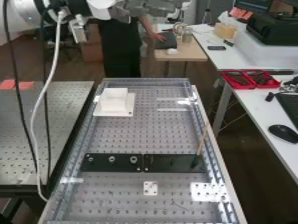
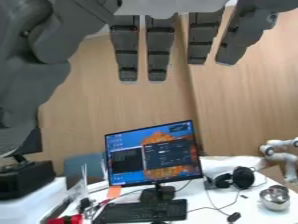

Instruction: Grab the drill bit and place it in the clear container

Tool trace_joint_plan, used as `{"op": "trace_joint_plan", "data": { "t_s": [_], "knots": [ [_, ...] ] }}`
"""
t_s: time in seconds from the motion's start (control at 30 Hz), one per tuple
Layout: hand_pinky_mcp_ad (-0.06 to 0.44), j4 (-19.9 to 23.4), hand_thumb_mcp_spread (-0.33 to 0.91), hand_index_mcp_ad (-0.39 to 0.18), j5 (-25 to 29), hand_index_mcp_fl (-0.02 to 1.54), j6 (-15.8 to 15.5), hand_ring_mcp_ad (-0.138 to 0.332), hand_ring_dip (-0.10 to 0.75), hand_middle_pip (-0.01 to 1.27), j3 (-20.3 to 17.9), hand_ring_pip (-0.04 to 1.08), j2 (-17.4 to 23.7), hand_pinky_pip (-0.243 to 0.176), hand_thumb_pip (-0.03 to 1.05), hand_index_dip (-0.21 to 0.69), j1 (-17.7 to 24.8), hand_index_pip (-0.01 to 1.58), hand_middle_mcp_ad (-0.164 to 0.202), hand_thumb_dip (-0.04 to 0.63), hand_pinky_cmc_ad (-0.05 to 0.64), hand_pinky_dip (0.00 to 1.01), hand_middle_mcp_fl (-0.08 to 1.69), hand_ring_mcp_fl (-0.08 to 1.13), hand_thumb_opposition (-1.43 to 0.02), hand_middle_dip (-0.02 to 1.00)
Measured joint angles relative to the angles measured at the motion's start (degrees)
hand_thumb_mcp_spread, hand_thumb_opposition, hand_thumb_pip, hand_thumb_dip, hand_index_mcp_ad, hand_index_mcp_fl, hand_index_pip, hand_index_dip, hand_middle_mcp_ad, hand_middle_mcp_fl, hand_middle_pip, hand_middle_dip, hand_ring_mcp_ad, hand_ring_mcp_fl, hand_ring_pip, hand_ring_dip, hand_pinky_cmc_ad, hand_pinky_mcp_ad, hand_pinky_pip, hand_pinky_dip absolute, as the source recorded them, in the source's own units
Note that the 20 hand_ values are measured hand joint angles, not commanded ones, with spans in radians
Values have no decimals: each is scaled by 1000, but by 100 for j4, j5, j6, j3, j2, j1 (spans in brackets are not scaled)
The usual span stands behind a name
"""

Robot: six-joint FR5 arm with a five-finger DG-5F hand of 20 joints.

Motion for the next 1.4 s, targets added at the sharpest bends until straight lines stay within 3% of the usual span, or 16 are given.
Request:
{"op": "trace_joint_plan", "data": {
  "t_s": [0.1,0.3,0.93,1.17,1.3,1.4],
  "knots": [
    [204,-138,272,-54,-107,271,18,175,17,120,72,94,-29,-75,258,363,-86,51,40,38,243,199,201,30,-653,230],
    [208,-233,272,-49,-102,271,40,182,17,126,173,94,-115,-79,257,347,-134,51,44,38,244,201,201,30,-653,225],
    [206,-140,271,-42,-246,271,53,194,5,126,221,98,-156,-80,253,346,-194,52,40,31,243,201,187,30,-648,213],
    [208,-112,271,-40,12,271,59,195,5,126,225,98,-153,-80,250,346,-155,52,45,38,243,201,187,30,-648,213],
    [208,-33,271,-51,-245,271,16,194,5,126,237,98,-155,-80,216,346,-124,52,51,37,243,201,188,30,-651,209],
    [208,-42,271,-45,-150,271,-103,190,5,126,252,98,-160,-80,216,346,-65,56,52,37,244,201,188,30,-651,213]
  ]
}}
